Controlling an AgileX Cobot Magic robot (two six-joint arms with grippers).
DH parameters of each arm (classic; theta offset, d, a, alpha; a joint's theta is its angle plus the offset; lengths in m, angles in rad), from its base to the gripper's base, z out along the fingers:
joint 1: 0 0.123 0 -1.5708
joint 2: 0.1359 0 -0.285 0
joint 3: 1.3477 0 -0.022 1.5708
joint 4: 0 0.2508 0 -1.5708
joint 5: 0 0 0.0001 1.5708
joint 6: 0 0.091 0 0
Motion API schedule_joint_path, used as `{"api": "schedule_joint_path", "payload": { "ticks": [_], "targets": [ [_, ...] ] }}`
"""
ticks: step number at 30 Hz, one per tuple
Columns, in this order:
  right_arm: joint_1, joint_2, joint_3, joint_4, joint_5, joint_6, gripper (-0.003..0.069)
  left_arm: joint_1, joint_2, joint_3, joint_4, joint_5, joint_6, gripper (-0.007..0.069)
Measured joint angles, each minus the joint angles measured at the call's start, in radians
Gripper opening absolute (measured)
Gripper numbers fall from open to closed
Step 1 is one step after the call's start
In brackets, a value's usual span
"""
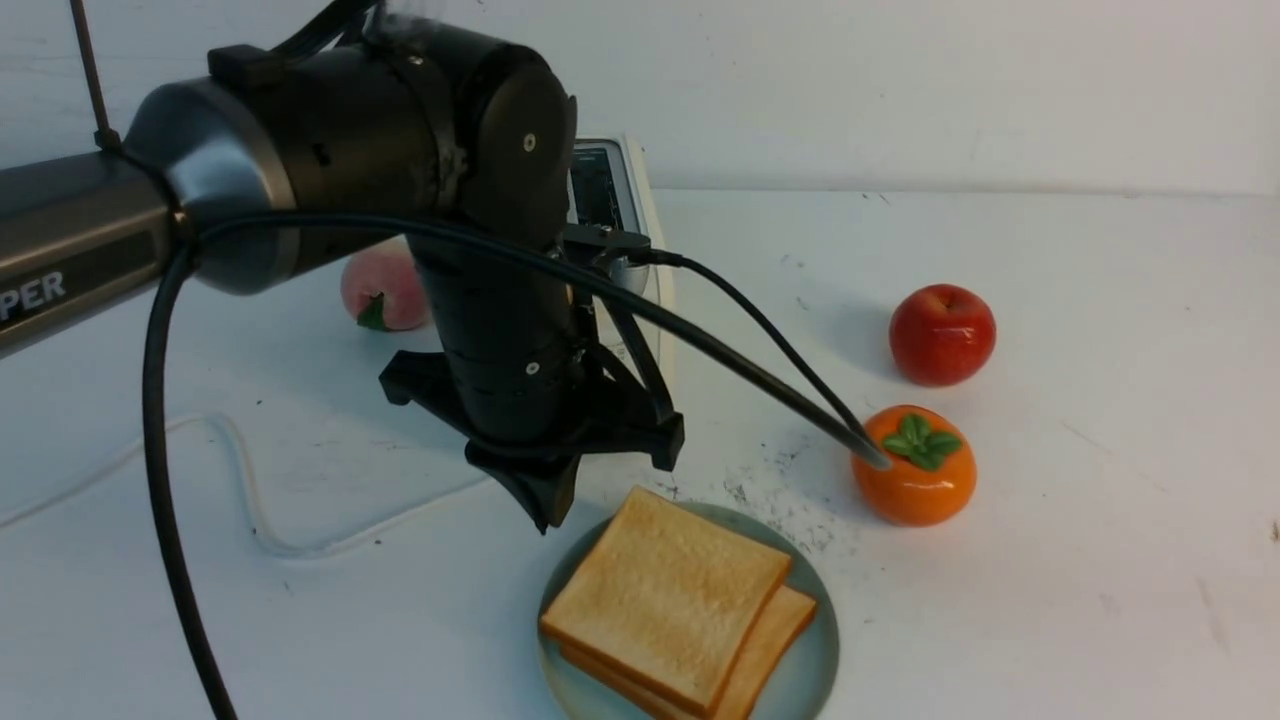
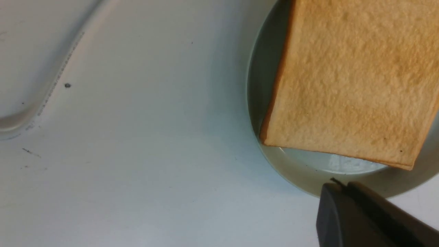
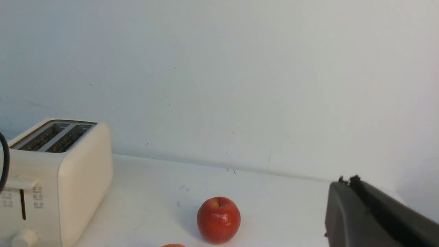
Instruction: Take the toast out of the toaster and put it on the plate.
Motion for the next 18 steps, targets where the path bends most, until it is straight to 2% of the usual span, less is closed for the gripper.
{"api": "schedule_joint_path", "payload": {
  "ticks": [18],
  "targets": [
    [0.0, 0.0, 0.001, -0.01, -0.004, 0.002, 0.0013, 0.0, 0.0, 0.0, 0.0, 0.0, 0.0, -0.0014]
  ]
}}
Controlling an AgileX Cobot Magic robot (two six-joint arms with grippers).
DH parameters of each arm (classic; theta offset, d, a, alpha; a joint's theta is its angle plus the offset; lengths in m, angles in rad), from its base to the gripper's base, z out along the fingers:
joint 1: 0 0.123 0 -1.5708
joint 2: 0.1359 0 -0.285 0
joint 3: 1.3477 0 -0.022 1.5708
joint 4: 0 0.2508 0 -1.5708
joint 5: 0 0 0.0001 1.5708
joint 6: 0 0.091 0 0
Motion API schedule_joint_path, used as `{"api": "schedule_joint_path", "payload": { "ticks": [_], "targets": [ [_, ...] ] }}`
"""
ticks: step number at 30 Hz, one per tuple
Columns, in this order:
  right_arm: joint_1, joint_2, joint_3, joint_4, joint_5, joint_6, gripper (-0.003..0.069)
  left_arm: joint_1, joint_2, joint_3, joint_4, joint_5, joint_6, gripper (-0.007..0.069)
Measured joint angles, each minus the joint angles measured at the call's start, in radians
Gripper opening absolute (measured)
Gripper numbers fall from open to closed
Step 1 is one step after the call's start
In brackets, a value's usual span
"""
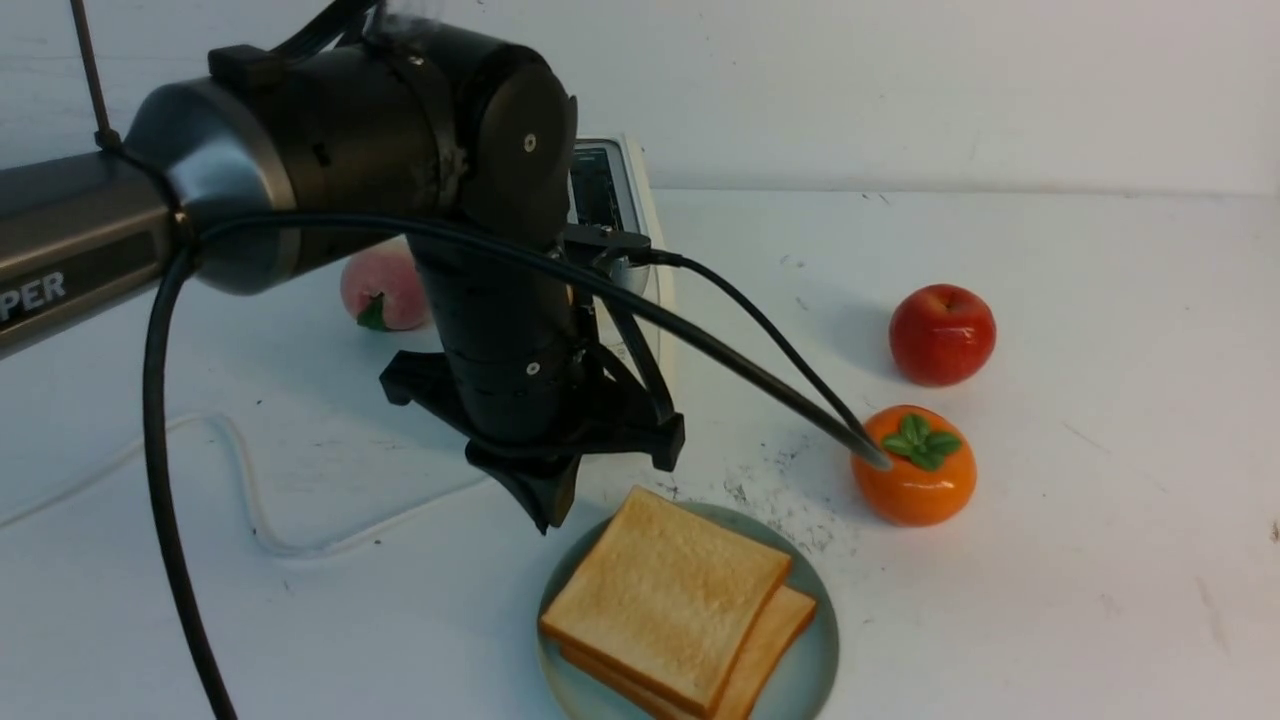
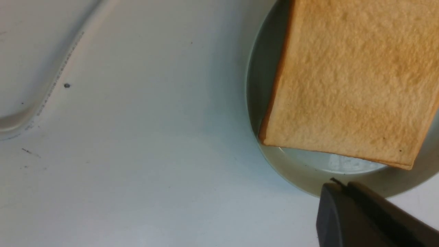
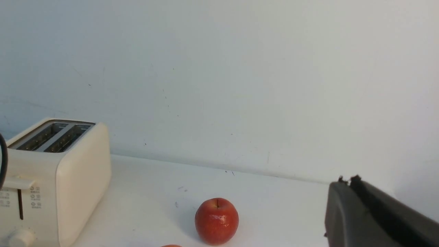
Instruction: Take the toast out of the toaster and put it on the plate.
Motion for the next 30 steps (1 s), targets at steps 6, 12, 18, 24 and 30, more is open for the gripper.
{"api": "schedule_joint_path", "payload": {
  "ticks": [6, 12, 18, 24, 30],
  "targets": [
    [0.0, -0.045, 0.051, 0.093, -0.002, 0.001, 0.0019, 0.0, 0.0, 0.0, 0.0, 0.0, 0.0, -0.0014],
    [-0.032, -0.175, 0.218, 0.35, -0.003, 0.001, 0.0025, 0.0, 0.0, 0.0, -0.008, 0.0, 0.0, -0.0013],
    [-0.112, -0.193, 0.369, 0.429, 0.007, 0.001, 0.0033, 0.0, 0.0, 0.0, -0.012, 0.0, 0.0, -0.0013],
    [-0.141, -0.193, 0.474, 0.436, 0.006, 0.001, 0.0042, 0.0, 0.0, 0.0, -0.014, 0.0, 0.0, -0.0013],
    [-0.179, -0.193, 0.498, 0.436, 0.047, 0.001, 0.005, 0.0, 0.0, 0.0, -0.015, 0.0, 0.0, -0.0012]
  ]
}}
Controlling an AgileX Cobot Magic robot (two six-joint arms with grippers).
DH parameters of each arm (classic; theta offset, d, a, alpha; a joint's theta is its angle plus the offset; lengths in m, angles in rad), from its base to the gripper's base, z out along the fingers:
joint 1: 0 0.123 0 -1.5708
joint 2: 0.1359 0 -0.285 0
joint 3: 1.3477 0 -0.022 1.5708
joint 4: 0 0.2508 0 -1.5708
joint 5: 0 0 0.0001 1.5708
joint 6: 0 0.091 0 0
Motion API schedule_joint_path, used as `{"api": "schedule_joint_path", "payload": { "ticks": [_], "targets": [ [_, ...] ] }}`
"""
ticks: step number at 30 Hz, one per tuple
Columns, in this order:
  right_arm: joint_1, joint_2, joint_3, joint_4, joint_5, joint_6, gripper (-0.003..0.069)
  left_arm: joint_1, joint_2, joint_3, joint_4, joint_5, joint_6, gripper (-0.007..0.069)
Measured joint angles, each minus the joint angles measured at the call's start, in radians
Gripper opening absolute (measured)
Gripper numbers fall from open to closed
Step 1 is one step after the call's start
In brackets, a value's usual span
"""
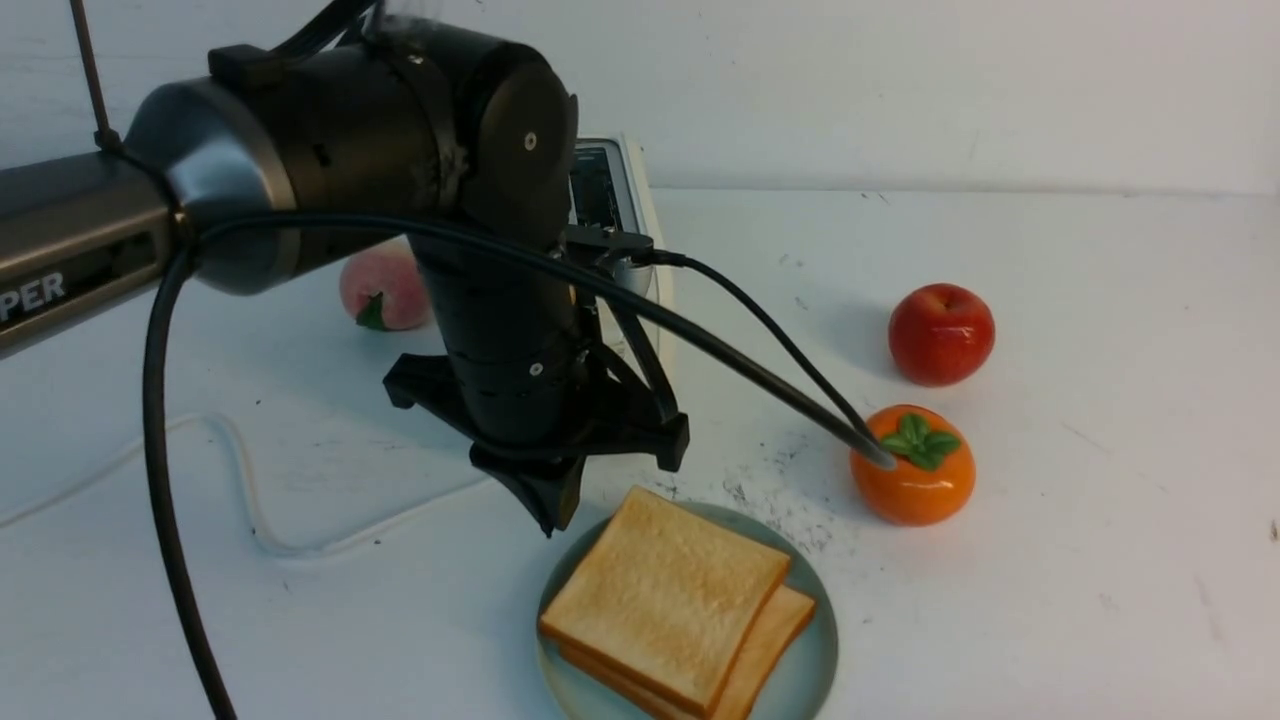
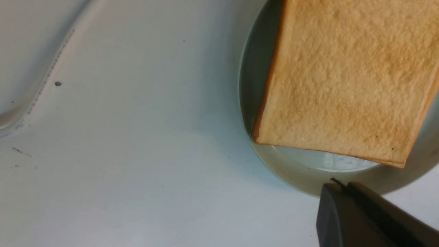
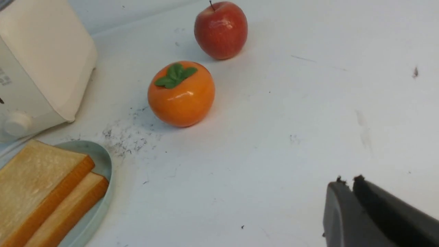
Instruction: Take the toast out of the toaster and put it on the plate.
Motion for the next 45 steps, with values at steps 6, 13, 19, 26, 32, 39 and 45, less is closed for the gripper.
{"api": "schedule_joint_path", "payload": {
  "ticks": [6, 13, 19, 26, 32, 39, 45],
  "targets": [
    [-0.053, 0.0, -0.006, 0.0, 0.036, 0.0, 0.0061, 0.0, 0.0, 0.0, 0.018, 0.0, 0.047, -0.0011],
    [-0.06, 0.0, -0.007, 0.0, 0.041, 0.0, 0.0072, 0.0, -0.027, -0.01, 0.027, 0.0, 0.1, -0.0006],
    [-0.06, 0.0, -0.007, 0.0, 0.043, 0.0, 0.008, 0.0, -0.132, -0.011, 0.054, 0.004, 0.102, -0.0004],
    [-0.06, 0.0, -0.007, 0.0, 0.043, 0.0, 0.0088, 0.0, -0.317, -0.004, 0.086, 0.016, 0.102, -0.0003],
    [-0.06, 0.0, -0.007, -0.041, 0.041, -0.095, 0.0097, 0.0, -0.525, 0.105, 0.092, 0.024, 0.102, 0.0],
    [-0.06, 0.0, -0.007, -0.054, 0.041, -0.143, 0.0104, 0.0, -0.747, 0.296, 0.104, 0.027, 0.07, 0.0],
    [-0.06, 0.0, -0.007, -0.056, 0.041, -0.15, 0.0113, 0.0, -0.932, 0.456, 0.182, 0.027, -0.054, 0.0003]
  ]
}}
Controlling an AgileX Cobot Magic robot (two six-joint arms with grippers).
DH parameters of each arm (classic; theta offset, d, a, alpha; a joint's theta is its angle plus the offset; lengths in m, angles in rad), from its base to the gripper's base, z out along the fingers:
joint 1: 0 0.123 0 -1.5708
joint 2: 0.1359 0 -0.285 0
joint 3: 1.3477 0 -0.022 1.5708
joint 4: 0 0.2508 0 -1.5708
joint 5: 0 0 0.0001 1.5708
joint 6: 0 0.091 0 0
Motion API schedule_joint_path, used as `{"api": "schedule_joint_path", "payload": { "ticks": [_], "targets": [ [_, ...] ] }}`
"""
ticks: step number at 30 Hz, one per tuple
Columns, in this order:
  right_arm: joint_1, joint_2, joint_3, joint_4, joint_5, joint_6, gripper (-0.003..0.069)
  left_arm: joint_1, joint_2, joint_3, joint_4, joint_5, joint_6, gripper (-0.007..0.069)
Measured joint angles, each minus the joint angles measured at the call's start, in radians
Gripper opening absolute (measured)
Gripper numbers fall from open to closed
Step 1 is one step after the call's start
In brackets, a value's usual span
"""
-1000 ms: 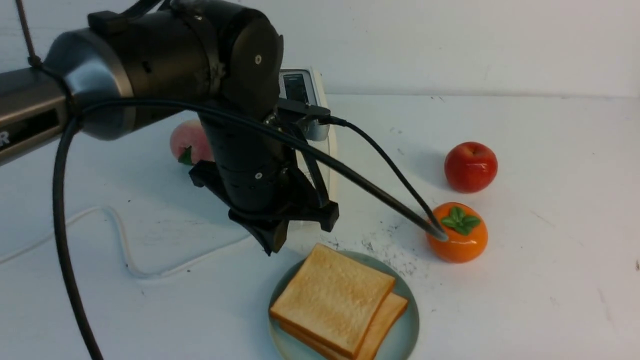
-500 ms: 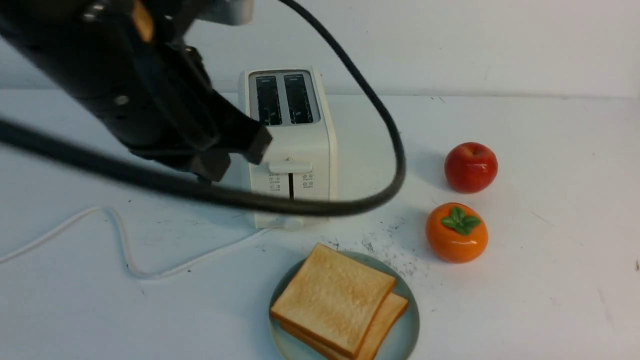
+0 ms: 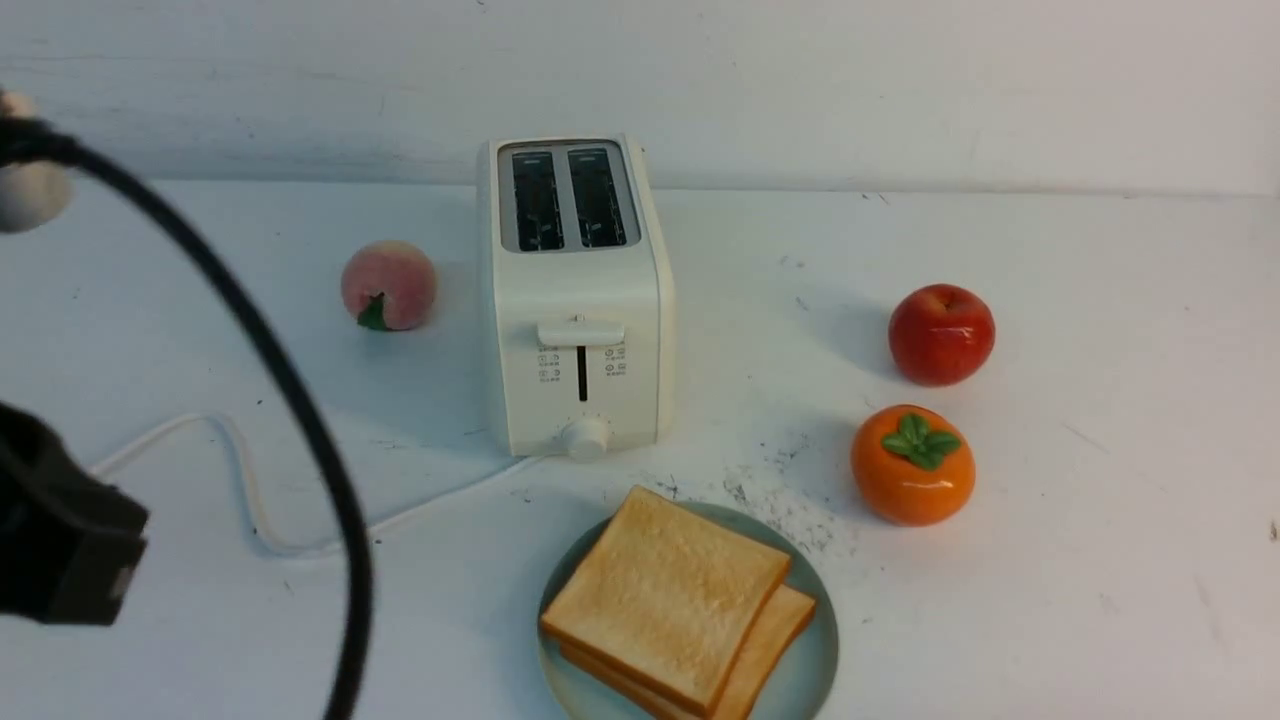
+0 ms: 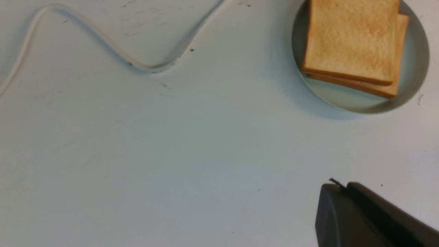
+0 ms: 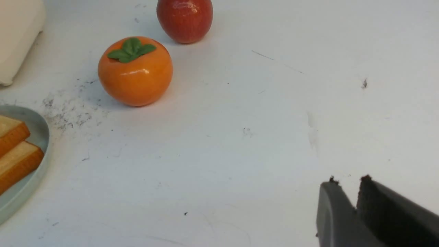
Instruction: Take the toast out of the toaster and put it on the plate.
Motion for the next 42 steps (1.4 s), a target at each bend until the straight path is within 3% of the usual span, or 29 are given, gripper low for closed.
{"api": "schedule_joint_path", "payload": {
  "ticks": [6, 11, 16, 29, 33, 36, 37, 38, 42],
  "targets": [
    [0.0, 0.0, 0.0, -0.001, 0.0, 0.0, 0.0118, 0.0, -0.132, 0.036, 0.028, 0.0, -0.191, 0.0004],
    [0.032, 0.0, 0.0, -0.002, 0.0, -0.001, 0.0125, 0.0, -0.208, 0.036, 0.029, 0.0, -0.264, 0.0004],
    [0.091, 0.0, 0.0, -0.004, 0.0, -0.003, 0.0132, 0.0, -0.268, 0.036, 0.007, 0.0, -0.301, 0.0004],
    [0.098, 0.0, 0.0, -0.004, 0.0, -0.004, 0.014, 0.0, -0.346, 0.17, -0.088, -0.026, -0.317, 0.0004],
    [0.098, 0.0, 0.0, -0.005, 0.0, -0.004, 0.0145, 0.0, -0.366, 0.369, -0.097, -0.261, -0.312, -0.0014],
    [0.098, 0.0, 0.0, -0.005, 0.0, -0.005, 0.015, 0.0, -0.364, 0.5, -0.106, -0.537, -0.313, -0.0014],
    [0.098, 0.0, 0.0, -0.005, 0.0, -0.005, 0.015, 0.0, -0.364, 0.506, -0.107, -0.554, -0.313, -0.0014],
    [0.098, 0.0, 0.0, -0.005, 0.0, -0.006, 0.0153, 0.0, -0.364, 0.553, -0.119, -0.688, -0.313, -0.0014],
    [0.098, 0.0, 0.0, -0.005, 0.0, -0.027, 0.0158, 0.0, -0.364, 0.612, -0.135, -0.869, -0.313, -0.0014]
  ]
}}
